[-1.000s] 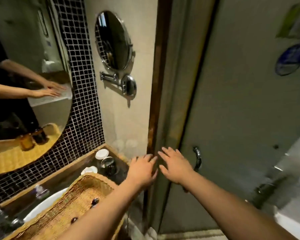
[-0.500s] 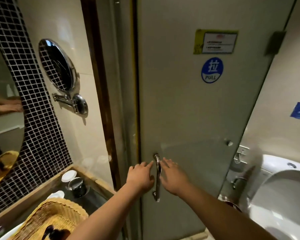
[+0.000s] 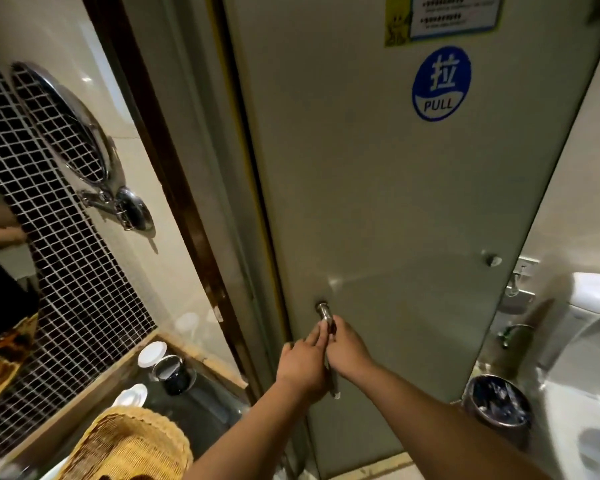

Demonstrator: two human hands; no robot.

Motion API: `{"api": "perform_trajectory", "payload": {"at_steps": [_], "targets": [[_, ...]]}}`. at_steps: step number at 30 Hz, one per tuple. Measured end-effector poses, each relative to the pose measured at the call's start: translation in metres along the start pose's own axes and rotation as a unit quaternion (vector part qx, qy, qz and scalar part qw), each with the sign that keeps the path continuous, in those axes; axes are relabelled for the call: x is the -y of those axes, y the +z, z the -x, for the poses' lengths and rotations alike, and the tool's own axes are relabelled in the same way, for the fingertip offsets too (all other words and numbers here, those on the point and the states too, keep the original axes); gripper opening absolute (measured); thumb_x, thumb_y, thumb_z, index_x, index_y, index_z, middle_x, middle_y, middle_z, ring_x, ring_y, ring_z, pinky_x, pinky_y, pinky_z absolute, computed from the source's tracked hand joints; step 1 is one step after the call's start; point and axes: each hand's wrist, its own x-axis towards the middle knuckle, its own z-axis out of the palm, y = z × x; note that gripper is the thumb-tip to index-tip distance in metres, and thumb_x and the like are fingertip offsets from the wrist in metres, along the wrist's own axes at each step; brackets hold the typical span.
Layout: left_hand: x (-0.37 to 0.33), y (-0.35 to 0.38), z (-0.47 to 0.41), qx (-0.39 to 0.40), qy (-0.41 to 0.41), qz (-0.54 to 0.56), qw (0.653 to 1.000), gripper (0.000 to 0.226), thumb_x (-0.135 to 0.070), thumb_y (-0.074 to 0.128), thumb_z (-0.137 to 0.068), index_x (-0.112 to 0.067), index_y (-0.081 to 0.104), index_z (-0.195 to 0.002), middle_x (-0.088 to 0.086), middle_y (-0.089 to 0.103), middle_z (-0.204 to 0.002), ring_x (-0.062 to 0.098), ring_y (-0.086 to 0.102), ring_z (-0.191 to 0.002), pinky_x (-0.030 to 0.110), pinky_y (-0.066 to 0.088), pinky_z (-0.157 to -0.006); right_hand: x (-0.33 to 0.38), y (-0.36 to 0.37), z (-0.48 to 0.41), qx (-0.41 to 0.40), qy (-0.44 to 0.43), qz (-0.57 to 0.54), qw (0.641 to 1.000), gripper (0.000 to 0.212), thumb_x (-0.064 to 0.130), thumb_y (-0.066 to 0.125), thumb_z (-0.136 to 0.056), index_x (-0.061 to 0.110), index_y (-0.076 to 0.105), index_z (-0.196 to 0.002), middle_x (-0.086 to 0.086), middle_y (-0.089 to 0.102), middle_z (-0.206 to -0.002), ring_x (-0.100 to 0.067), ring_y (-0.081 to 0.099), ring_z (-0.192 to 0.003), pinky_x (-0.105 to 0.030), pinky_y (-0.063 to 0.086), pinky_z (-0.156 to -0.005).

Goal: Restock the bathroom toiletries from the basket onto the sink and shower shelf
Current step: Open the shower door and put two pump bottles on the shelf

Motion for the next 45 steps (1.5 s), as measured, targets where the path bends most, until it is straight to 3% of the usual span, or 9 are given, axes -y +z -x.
{"api": "perform_trajectory", "payload": {"at_steps": [6, 10, 14, 23, 28, 34, 38, 41, 45], "targets": [[0.011, 0.007, 0.004, -0.027, 0.009, 0.001, 1.0, 0.096, -0.025, 0.057, -0.087, -0.029, -0.008, -0.158, -0.009, -0.004, -0.166, 0.018, 0.011, -0.152, 0.041, 0.02, -0.12, 0.001, -0.001, -0.003, 0.02, 0.007, -0.012, 1.0, 0.021, 0.03, 0.049, -0.096, 0.021, 0.057, -0.113, -0.005, 0.065, -0.107, -0.026, 0.062, -0.099, -0.034, 0.05, -0.084], [0.017, 0.005, 0.007, -0.064, 0.045, -0.058, 0.995, 0.09, -0.031, 0.054, -0.088, -0.031, -0.003, -0.158, -0.008, -0.009, -0.166, 0.02, -0.007, -0.153, 0.043, 0.01, -0.122, -0.001, 0.006, 0.012, -0.014, -0.012, 0.005, 1.0, 0.048, 0.02, 0.054, -0.093, 0.022, 0.046, -0.14, -0.006, 0.056, -0.136, -0.027, 0.055, -0.124, -0.034, 0.045, -0.101], [0.023, 0.004, 0.016, -0.098, 0.081, -0.112, 0.986, 0.084, -0.027, 0.05, -0.091, -0.029, 0.002, -0.159, -0.004, -0.012, -0.165, 0.02, -0.019, -0.15, 0.048, 0.001, -0.122, -0.008, 0.012, 0.039, -0.075, -0.052, 0.091, 0.992, 0.075, 0.015, 0.052, -0.098, 0.032, 0.012, -0.159, -0.005, 0.047, -0.146, -0.023, 0.049, -0.13, -0.033, 0.045, -0.102], [0.021, 0.026, 0.059, -0.142, 0.226, -0.209, 0.941, 0.081, -0.025, 0.043, -0.088, -0.02, 0.004, -0.159, 0.001, -0.013, -0.165, 0.021, -0.025, -0.149, 0.054, -0.018, -0.115, -0.048, 0.008, 0.116, -0.137, -0.089, 0.326, 0.931, 0.1, 0.014, 0.065, -0.089, 0.032, -0.004, -0.158, -0.014, 0.042, -0.14, -0.03, 0.048, -0.122, -0.035, 0.044, -0.101], [0.017, 0.031, 0.079, -0.245, 0.315, -0.178, 0.9, 0.085, -0.032, 0.049, -0.078, -0.018, 0.022, -0.158, 0.006, -0.007, -0.167, 0.025, -0.003, -0.153, 0.049, 0.001, -0.122, -0.072, -0.013, 0.15, -0.101, -0.117, 0.409, 0.899, 0.125, 0.033, 0.082, -0.074, 0.021, -0.011, -0.156, -0.003, -0.028, -0.163, -0.031, -0.021, -0.15, -0.044, -0.001, -0.121], [0.001, 0.017, 0.09, -0.309, 0.344, -0.154, 0.873, 0.068, -0.04, 0.048, -0.086, -0.013, 0.043, -0.148, 0.016, 0.013, -0.162, 0.028, -0.003, -0.153, 0.046, 0.001, -0.124, -0.081, -0.045, 0.178, -0.066, -0.083, 0.587, 0.802, 0.08, 0.039, 0.058, -0.089, 0.019, 0.023, -0.158, -0.003, -0.014, -0.166, -0.031, -0.044, -0.139, -0.05, -0.034, -0.106], [-0.019, 0.011, 0.096, -0.353, 0.348, -0.056, 0.866, 0.084, -0.042, 0.044, -0.09, -0.015, 0.001, -0.158, 0.031, 0.026, -0.153, 0.031, -0.008, -0.152, 0.044, -0.001, -0.123, -0.084, -0.057, 0.2, -0.055, -0.074, 0.625, 0.775, 0.092, 0.032, 0.059, -0.092, 0.02, -0.001, -0.16, -0.003, -0.021, -0.165, -0.028, -0.037, -0.143, -0.044, -0.027, -0.111], [-0.024, -0.005, 0.097, -0.38, 0.362, 0.024, 0.851, 0.099, -0.039, 0.054, -0.088, -0.009, -0.012, -0.156, 0.03, -0.003, -0.161, 0.036, -0.006, -0.151, 0.049, 0.008, -0.123, -0.077, -0.061, 0.218, -0.039, -0.073, 0.699, 0.711, 0.049, 0.028, 0.045, -0.1, 0.028, 0.04, -0.149, 0.0, 0.015, -0.166, -0.029, -0.024, -0.149, -0.046, -0.012, -0.119], [-0.031, -0.021, 0.114, -0.285, 0.392, 0.066, 0.872, 0.126, -0.032, 0.078, -0.078, -0.003, -0.018, -0.153, 0.028, -0.023, -0.158, 0.047, 0.007, -0.148, 0.056, 0.036, -0.112, -0.08, -0.059, 0.227, -0.057, -0.06, 0.759, 0.645, 0.045, 0.022, 0.034, -0.103, 0.019, 0.04, -0.148, -0.004, 0.026, -0.162, -0.028, -0.008, -0.153, -0.045, -0.008, -0.12]]}}
